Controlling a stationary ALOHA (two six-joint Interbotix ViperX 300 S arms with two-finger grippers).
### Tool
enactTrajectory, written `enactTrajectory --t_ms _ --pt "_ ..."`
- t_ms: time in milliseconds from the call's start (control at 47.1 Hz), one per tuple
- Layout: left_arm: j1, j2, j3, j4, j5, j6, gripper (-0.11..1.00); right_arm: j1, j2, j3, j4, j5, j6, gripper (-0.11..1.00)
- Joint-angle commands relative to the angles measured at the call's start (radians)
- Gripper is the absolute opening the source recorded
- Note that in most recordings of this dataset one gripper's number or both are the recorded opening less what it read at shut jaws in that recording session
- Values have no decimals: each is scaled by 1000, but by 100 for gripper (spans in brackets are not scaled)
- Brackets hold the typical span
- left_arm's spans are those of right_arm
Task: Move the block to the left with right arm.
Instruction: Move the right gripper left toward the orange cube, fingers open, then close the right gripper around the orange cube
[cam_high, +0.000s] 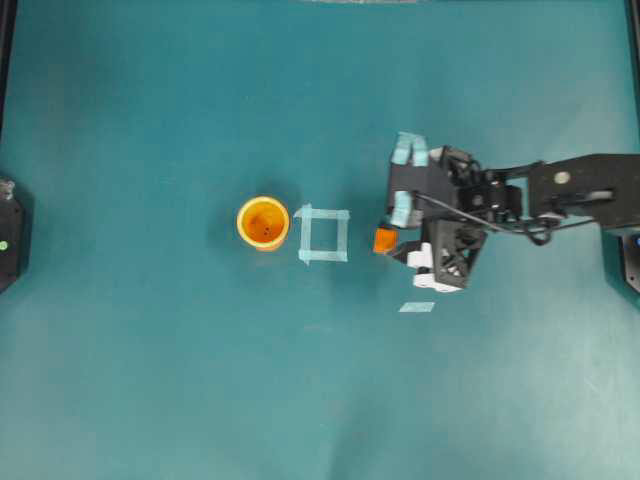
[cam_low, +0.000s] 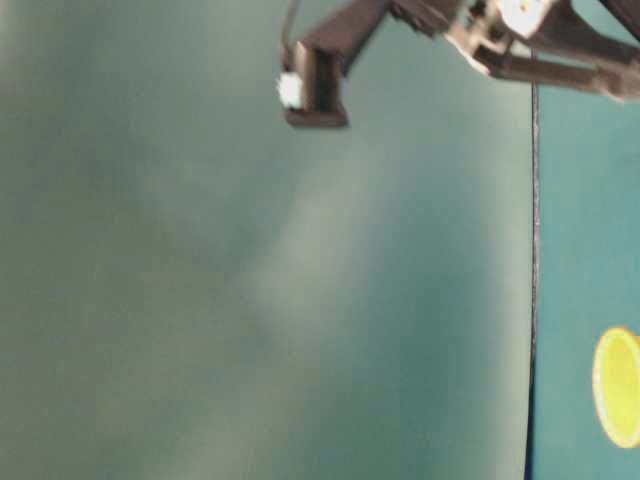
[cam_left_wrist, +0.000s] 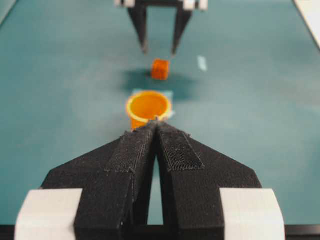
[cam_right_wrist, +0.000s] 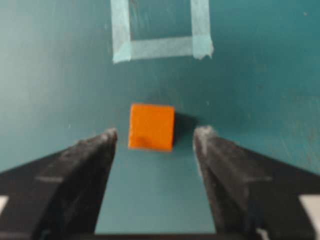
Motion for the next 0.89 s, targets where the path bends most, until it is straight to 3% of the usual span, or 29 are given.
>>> enactTrajectory --t_ms 0,340,552,870 --pt "3 9 -20 3 -5 0 0 -2 21 -38 2 -3 6 66" --pt "3 8 -25 3 0 0 0 0 64 -44 2 0 29 64" --pt "3 6 -25 5 9 0 0 0 63 -43 3 2 29 39" --pt "3 2 -31 5 55 3 0 0 -35 -38 -6 78 12 39"
